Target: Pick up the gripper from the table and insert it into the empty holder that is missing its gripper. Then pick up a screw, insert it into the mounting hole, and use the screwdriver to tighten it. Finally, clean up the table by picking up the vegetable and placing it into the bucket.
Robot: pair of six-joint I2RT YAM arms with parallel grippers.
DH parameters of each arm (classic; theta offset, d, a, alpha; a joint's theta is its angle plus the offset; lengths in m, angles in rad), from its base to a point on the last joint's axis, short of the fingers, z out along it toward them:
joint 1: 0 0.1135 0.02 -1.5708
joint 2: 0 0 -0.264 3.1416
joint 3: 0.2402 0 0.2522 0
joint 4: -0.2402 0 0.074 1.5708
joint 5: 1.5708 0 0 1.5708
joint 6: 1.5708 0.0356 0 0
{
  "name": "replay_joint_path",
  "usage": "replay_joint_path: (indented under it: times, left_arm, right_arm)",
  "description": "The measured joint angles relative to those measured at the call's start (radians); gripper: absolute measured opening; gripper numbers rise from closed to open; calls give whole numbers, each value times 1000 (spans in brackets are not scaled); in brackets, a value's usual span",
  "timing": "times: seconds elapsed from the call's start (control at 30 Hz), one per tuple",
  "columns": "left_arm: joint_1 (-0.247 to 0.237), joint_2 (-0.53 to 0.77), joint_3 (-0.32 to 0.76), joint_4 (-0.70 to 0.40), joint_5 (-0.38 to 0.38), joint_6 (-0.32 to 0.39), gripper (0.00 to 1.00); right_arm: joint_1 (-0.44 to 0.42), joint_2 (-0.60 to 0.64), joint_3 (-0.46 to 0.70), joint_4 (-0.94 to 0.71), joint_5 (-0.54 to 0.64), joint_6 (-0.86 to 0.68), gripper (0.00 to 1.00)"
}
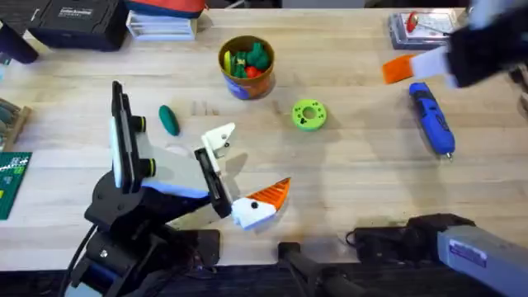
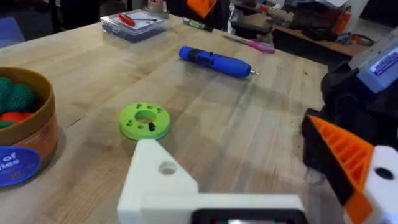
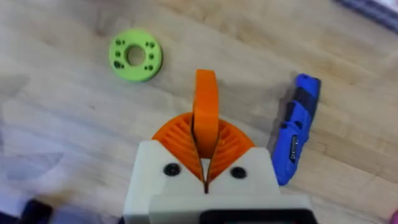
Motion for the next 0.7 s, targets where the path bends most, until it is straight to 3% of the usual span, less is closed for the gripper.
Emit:
replay_joint_path:
  times: [0.17,0.33,0.57,0.7]
  left_arm:
    - [0,0,0,0,0,0,986]
    - [0,0,0,0,0,0,986]
    - [0,0,0,0,0,0,986]
    - [0,0,0,0,0,0,986]
  right_arm:
    - [-56,-189,-43,18,-57,44,8]
    - [-66,-305,-219,130,-249,115,8]
    - [-61,-269,-561,500,-718,320,7]
    - [-31,-191,-673,617,-889,497,7]
